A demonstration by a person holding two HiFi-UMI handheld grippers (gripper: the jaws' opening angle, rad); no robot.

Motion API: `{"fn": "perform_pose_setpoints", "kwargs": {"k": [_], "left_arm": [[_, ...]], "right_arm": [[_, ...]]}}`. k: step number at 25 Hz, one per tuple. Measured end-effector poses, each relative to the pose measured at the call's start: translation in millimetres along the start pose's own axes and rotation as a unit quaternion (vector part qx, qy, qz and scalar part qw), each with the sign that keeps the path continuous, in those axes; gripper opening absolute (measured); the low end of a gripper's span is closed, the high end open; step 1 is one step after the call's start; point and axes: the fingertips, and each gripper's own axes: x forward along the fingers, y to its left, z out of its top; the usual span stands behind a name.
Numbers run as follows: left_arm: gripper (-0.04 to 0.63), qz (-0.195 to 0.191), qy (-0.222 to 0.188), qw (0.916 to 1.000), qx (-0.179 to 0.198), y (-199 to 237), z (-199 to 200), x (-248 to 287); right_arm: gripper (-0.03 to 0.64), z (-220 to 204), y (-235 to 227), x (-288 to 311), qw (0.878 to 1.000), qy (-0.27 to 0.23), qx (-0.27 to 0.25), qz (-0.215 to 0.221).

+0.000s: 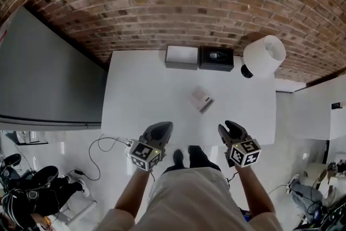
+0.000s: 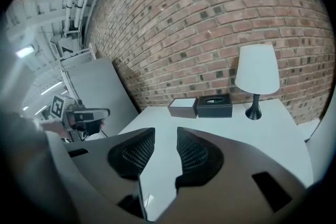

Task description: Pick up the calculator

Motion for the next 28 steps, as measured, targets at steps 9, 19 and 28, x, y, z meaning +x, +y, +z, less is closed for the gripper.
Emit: {"fn": "perform_pose_setpoints", "kwargs": {"k": [9, 19, 28], "left_arm": [[0.014, 0.007, 0.035, 0.9992, -0.02, 19.6, -16.7, 78.6], [0.012, 0.02, 0.088, 0.9948, -0.048, 37.9, -52.0, 133.7], [0.014, 0.008, 0.117, 0.9919, -0.049, 48.5, -81.8, 161.3]], "right_arm": [[0.147, -42.3, -67.7, 72.2, 0.995, 0.089, 0.036, 0.029], [0.155, -97.6, -110.8, 127.3, 0.978, 0.173, 0.102, 0.052], [0.178, -135.7, -126.5, 164.8, 0.963, 0.204, 0.171, 0.041]]}}
